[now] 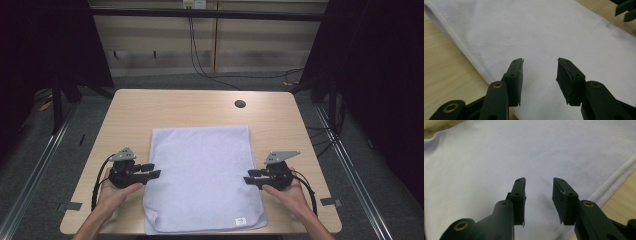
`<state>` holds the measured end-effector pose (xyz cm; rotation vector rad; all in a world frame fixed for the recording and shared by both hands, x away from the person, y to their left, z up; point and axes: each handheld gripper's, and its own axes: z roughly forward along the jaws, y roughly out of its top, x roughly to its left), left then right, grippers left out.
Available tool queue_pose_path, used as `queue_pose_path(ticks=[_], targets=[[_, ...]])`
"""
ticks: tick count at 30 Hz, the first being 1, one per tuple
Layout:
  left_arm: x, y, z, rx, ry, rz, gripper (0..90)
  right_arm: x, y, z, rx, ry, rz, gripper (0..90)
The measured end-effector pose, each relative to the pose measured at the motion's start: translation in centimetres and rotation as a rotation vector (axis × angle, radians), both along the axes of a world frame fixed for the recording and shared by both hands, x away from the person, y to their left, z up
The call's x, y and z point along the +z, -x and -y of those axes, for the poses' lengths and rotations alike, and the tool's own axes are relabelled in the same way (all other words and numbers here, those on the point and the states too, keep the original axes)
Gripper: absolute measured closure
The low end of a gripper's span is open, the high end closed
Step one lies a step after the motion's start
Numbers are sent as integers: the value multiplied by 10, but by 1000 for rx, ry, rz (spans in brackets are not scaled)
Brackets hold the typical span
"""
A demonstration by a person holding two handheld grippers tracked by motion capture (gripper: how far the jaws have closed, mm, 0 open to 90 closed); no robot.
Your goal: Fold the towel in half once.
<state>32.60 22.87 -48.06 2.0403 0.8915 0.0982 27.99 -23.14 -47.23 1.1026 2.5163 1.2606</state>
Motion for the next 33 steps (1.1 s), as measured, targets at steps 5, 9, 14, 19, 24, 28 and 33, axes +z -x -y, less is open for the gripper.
queue_pose_path(ticks=[5, 9, 14, 19, 24, 28, 33], targets=[[-9, -23, 7, 33, -36, -44, 494, -3, -29, -9, -27, 1, -17, 546], [-14, -37, 13, 51, -46, -48, 457, -5, -49, -22, -34, 6, -7, 521], [-20, -46, 18, 85, -66, -26, 462, -16, -71, -37, -72, 8, -3, 516], [-23, -45, 17, 82, -82, 12, 515, -30, -81, -43, -93, 63, -17, 543], [-23, -41, 17, 83, -97, 25, 561, -30, -82, -35, -77, 62, -29, 604], [-22, -32, 23, 50, -127, 33, 602, -28, -76, -33, -67, 107, -15, 634], [-22, -21, 24, 12, -103, 25, 637, -27, -63, -25, -58, 116, -14, 633]])
